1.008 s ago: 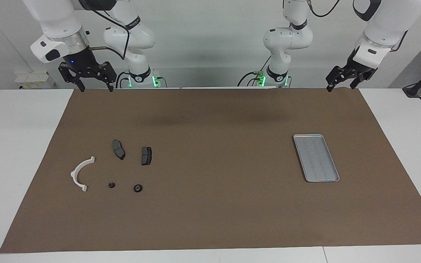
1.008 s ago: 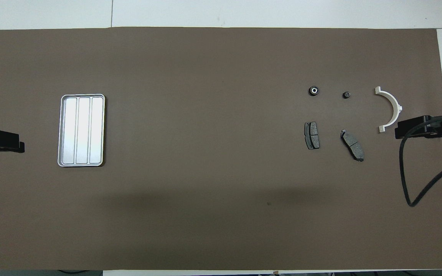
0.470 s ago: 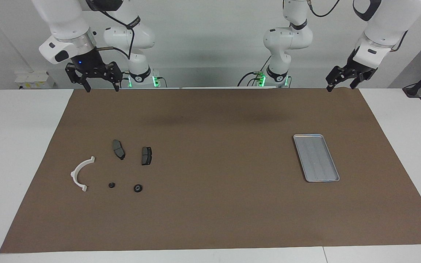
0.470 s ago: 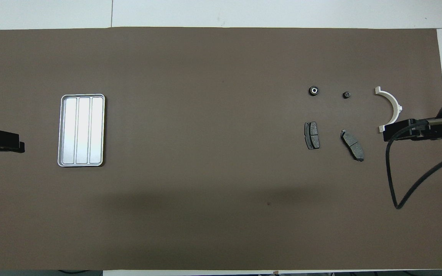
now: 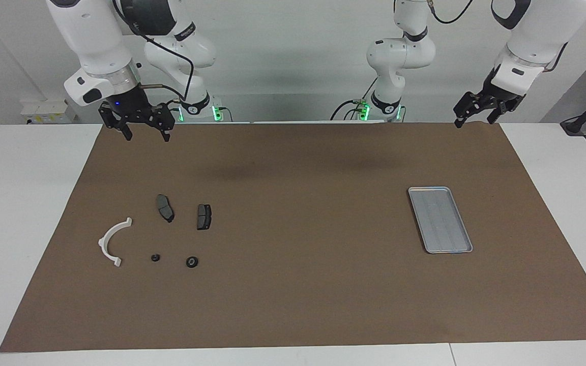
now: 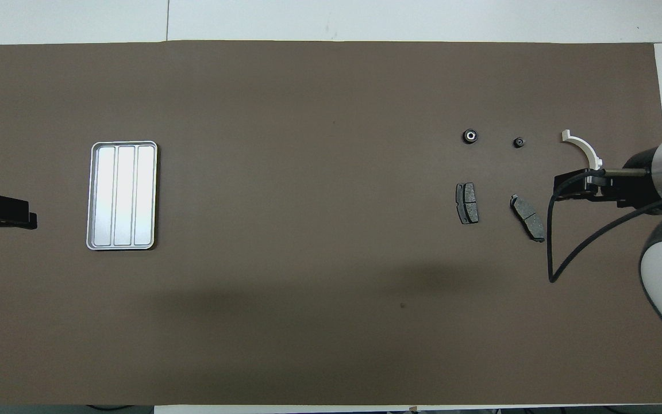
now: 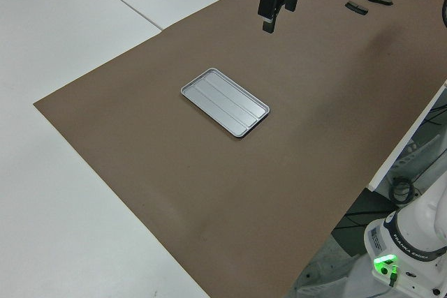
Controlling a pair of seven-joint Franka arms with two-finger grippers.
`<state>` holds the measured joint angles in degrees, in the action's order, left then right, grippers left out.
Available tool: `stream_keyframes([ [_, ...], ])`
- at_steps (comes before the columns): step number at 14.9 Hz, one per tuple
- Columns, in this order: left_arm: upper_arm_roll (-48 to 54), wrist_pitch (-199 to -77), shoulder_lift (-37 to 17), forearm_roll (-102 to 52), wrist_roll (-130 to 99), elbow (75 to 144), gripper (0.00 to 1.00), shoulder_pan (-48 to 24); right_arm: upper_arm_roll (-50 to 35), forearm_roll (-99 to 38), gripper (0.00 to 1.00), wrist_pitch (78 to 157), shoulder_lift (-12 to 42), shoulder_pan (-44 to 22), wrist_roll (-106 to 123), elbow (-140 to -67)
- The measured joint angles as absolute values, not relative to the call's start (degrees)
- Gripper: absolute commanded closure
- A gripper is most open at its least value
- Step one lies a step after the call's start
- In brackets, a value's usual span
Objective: Pick bearing gear from pile to tray
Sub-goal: 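Move the right gripper toward the black bearing gear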
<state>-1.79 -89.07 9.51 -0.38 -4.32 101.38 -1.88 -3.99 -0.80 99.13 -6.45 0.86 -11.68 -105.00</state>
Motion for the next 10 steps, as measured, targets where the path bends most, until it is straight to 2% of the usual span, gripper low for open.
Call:
stream_keyframes([
  [5,-1.8,-89.1,9.5,-0.4,-4.3,101.4,0.00,-1.9,-4.0,-0.8,0.05,105.5,-2.2,-0.1,-16.6,-107.0],
  [8,-1.8,-89.1,9.5,-0.4,-4.3,101.4,0.00,-1.9,-4.0,-0.7,0.11,109.2,1.2,-0.3,-16.7,-107.1],
  [9,-1.8,-89.1,9.5,-0.4,-4.3,101.4,0.00,-1.9,-4.0,-0.7,0.09,110.7,2.2,-0.4,-16.7,-107.1],
  [10,-1.8,-89.1,9.5,-0.4,-4.3,101.4,0.00,-1.9,-4.0,-0.6,0.00,112.0,3.0,-0.5,-16.7,-107.1],
])
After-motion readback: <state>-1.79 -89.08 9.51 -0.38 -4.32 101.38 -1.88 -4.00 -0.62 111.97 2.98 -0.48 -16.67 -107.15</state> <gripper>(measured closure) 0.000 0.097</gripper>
